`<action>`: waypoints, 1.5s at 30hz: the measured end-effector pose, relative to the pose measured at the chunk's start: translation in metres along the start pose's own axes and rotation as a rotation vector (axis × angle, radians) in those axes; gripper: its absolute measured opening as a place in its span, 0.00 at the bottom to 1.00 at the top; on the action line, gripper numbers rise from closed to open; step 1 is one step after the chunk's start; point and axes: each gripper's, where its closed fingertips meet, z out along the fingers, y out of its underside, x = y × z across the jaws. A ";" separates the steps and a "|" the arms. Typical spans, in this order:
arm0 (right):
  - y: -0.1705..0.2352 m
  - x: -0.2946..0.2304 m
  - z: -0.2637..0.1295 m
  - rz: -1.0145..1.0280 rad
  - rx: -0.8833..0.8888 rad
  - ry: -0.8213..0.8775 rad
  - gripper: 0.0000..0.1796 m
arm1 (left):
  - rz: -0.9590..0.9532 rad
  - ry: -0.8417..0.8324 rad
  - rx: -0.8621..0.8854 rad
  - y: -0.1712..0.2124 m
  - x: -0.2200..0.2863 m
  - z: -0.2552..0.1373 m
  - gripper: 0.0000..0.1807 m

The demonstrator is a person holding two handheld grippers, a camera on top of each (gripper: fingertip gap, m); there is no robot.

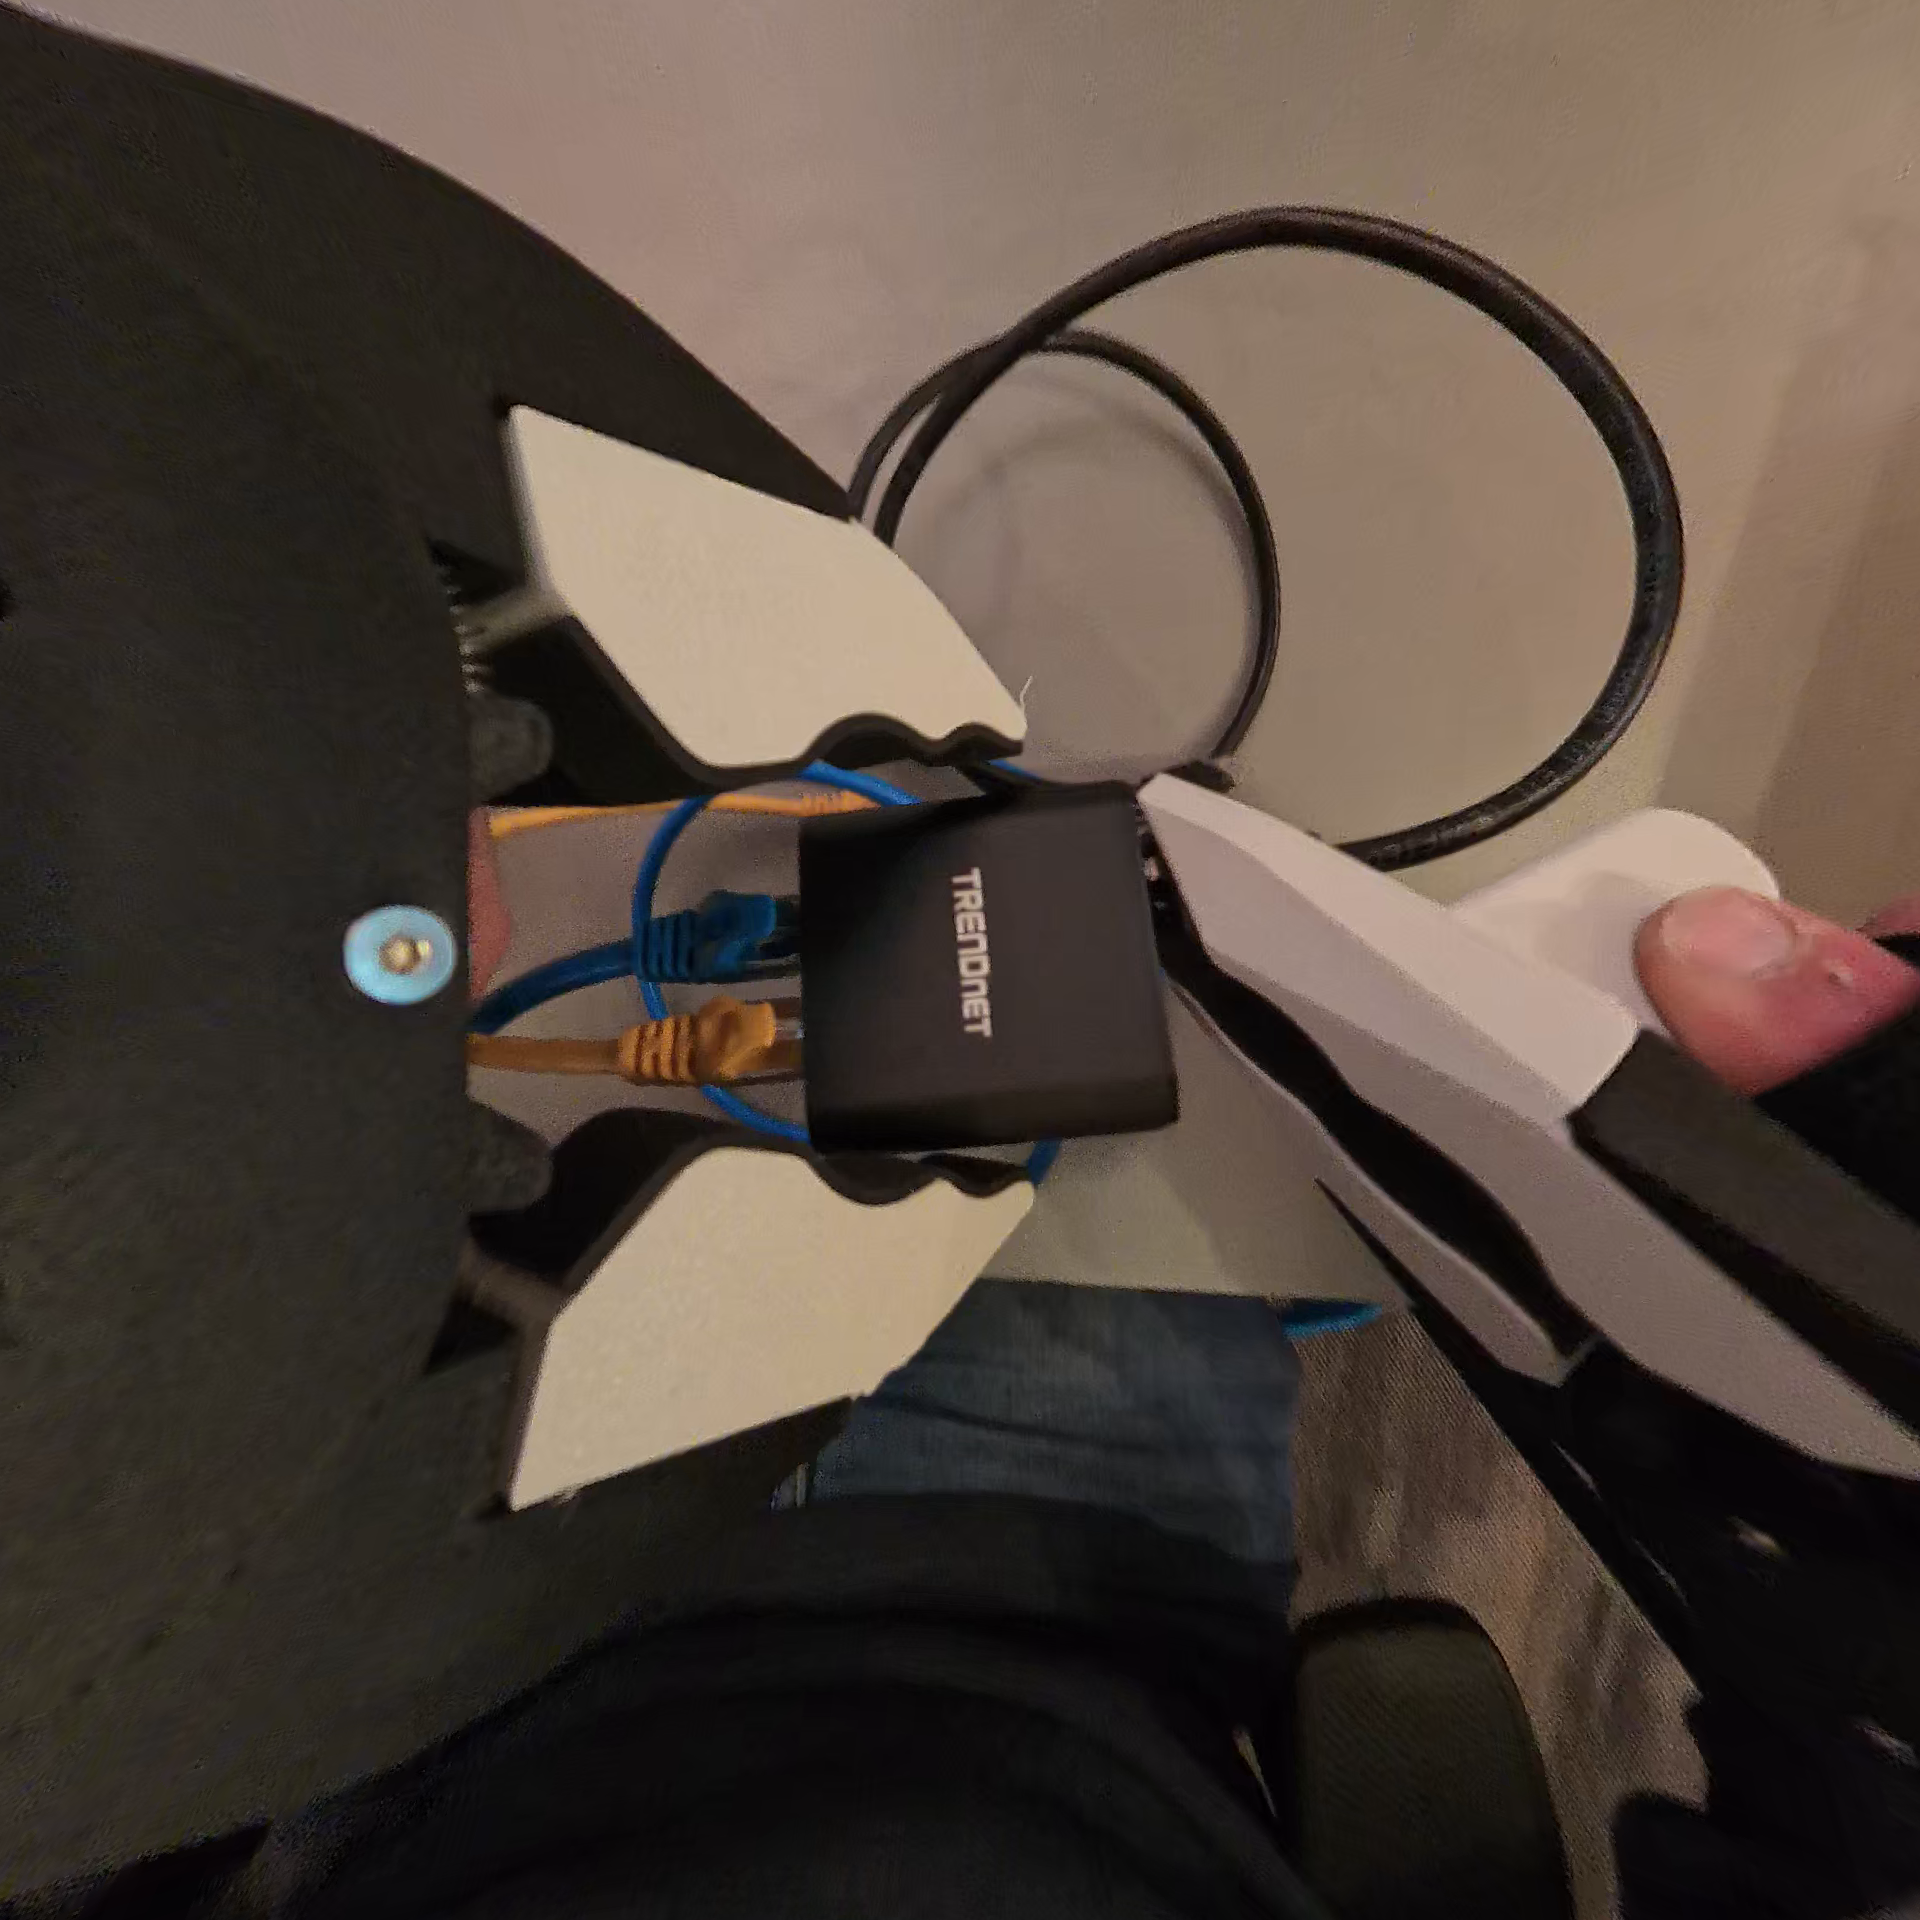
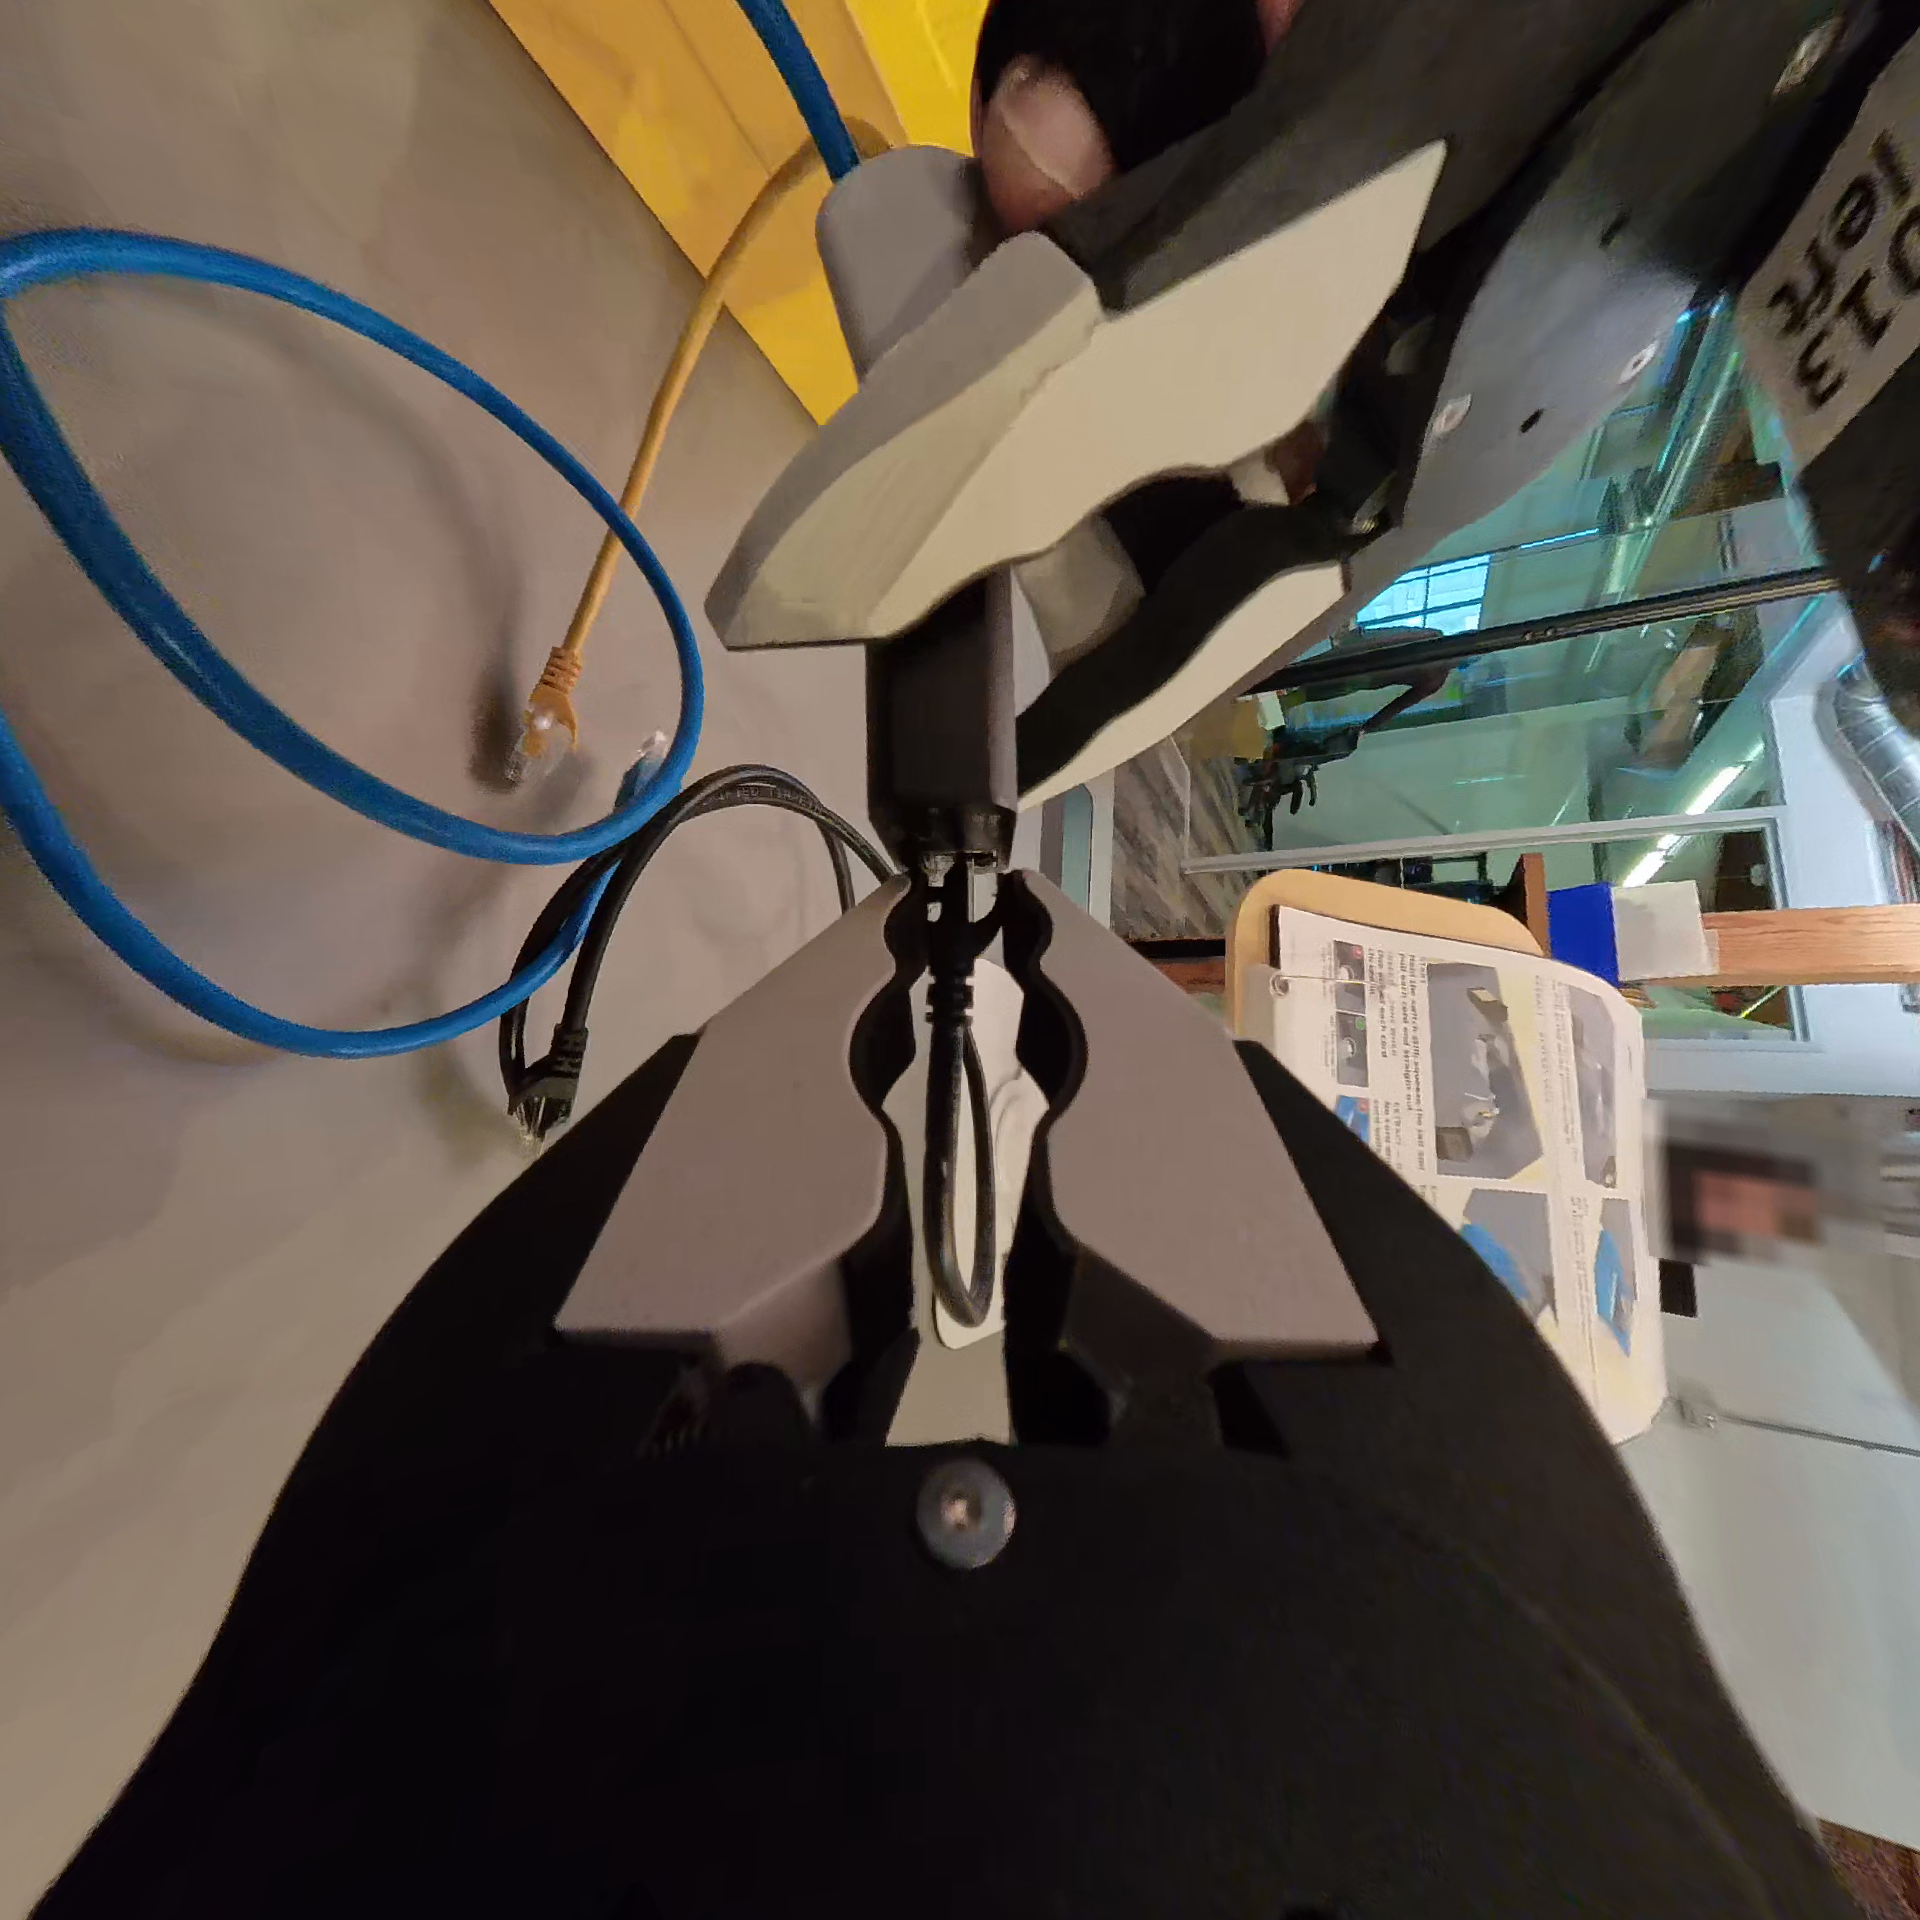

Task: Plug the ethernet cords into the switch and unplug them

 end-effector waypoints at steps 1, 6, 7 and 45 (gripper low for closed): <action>0.001 0.001 -0.001 0.018 0.004 0.003 0.07 | 0.014 -0.041 -0.010 -0.001 -0.002 -0.001 0.41; 0.008 0.003 -0.007 0.127 0.015 0.019 0.07 | 0.174 -0.406 -0.023 -0.009 -0.018 -0.020 0.49; 0.009 0.003 -0.007 0.143 0.010 0.019 0.07 | 0.227 -0.490 -0.044 -0.010 -0.020 -0.023 0.48; -0.014 0.015 -0.030 0.036 0.071 0.078 0.06 | -0.008 0.132 -0.108 0.005 0.014 -0.005 0.63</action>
